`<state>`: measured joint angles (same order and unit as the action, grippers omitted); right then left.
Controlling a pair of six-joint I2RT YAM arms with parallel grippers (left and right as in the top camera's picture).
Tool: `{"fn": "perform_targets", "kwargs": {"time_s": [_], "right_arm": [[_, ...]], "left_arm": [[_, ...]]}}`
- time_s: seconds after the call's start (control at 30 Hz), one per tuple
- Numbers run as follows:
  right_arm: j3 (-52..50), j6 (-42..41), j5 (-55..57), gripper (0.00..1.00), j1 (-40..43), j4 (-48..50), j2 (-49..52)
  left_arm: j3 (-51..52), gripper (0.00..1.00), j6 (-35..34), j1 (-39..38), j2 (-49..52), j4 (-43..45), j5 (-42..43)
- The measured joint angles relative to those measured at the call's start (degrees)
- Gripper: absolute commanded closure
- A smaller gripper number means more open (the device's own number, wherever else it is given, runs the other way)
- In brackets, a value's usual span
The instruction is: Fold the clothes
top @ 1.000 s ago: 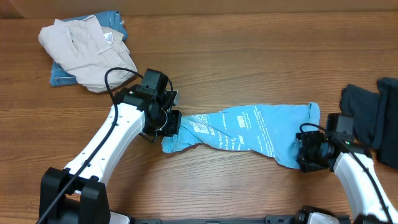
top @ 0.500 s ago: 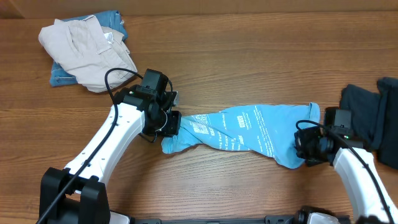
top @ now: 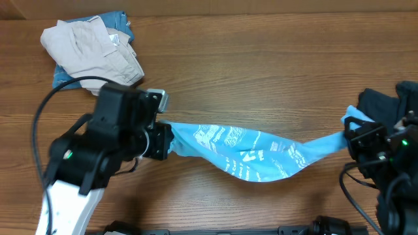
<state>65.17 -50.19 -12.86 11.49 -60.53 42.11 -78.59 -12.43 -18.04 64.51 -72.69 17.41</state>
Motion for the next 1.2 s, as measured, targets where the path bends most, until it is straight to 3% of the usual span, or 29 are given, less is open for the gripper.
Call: {"fn": "perform_targets", "kwargs": {"time_s": [0.1, 0.23, 0.43, 0.5, 0.53, 0.57, 0.6, 0.63, 0.67, 0.77, 0.9, 1.1, 1.2], "right_arm": [[7.1, 1.0, -2.1, 0.92, 0.0, -2.1, -0.1], [9.3, 1.2, -4.7, 0.89, 0.0, -0.4, 0.0], [10.0, -0.6, -5.2, 0.87, 0.0, 4.0, 8.2], [10.2, -1.4, -5.2, 0.80, 0.0, 4.4, 15.2], [10.1, -1.9, -5.2, 0.67, 0.0, 6.1, 22.4], [10.3, -2.1, -5.2, 0.48, 0.0, 9.0, 26.5], [10.4, -1.9, -5.3, 0.18, 0.0, 11.1, 30.7], [10.5, -2.1, -5.2, 0.01, 0.0, 13.2, 34.2], [10.5, -1.2, -5.2, 0.00, 0.0, 15.1, 40.4], [10.4, 3.3, -5.2, 0.00, 0.0, 15.5, 47.4], [10.4, 9.7, -5.2, 0.00, 0.0, 12.7, 46.1], [10.4, 13.9, -4.5, 0.00, 0.0, 3.1, 36.5], [10.4, 14.4, -1.3, 0.00, 0.0, -3.3, 31.6]], "left_arm": [[-7.0, 0.96, -1.7, 0.0, -3.9, -5.2, 0.0], [-14.0, 0.96, -4.1, 0.0, -5.2, -8.5, -0.3], [-15.4, 0.96, -7.4, 0.0, -1.6, -2.7, -13.1], [-15.6, 0.92, -8.0, 0.0, 4.6, 0.0, -16.4], [-15.7, 0.89, -8.5, 0.0, 8.7, 2.3, -17.9], [-15.8, 0.79, -8.6, 0.0, 13.6, 6.3, -19.6], [-15.8, 0.53, -8.6, 0.0, 17.3, 8.3, -20.3], [-15.8, 0.18, -8.9, 0.1, 21.8, 11.9, -21.3], [-15.8, 0.00, -8.7, 0.1, 28.5, 16.1, -22.3], [-15.7, 0.00, -8.3, 1.0, 38.6, 19.6, -22.2], [-15.6, 0.00, -7.8, 2.7, 42.7, 16.9, -18.9], [-15.8, 0.00, -7.2, 2.7, 36.5, -4.4, -14.3], [-15.6, 0.00, -10.2, 2.6, 35.0, -9.0, -16.6]]}}
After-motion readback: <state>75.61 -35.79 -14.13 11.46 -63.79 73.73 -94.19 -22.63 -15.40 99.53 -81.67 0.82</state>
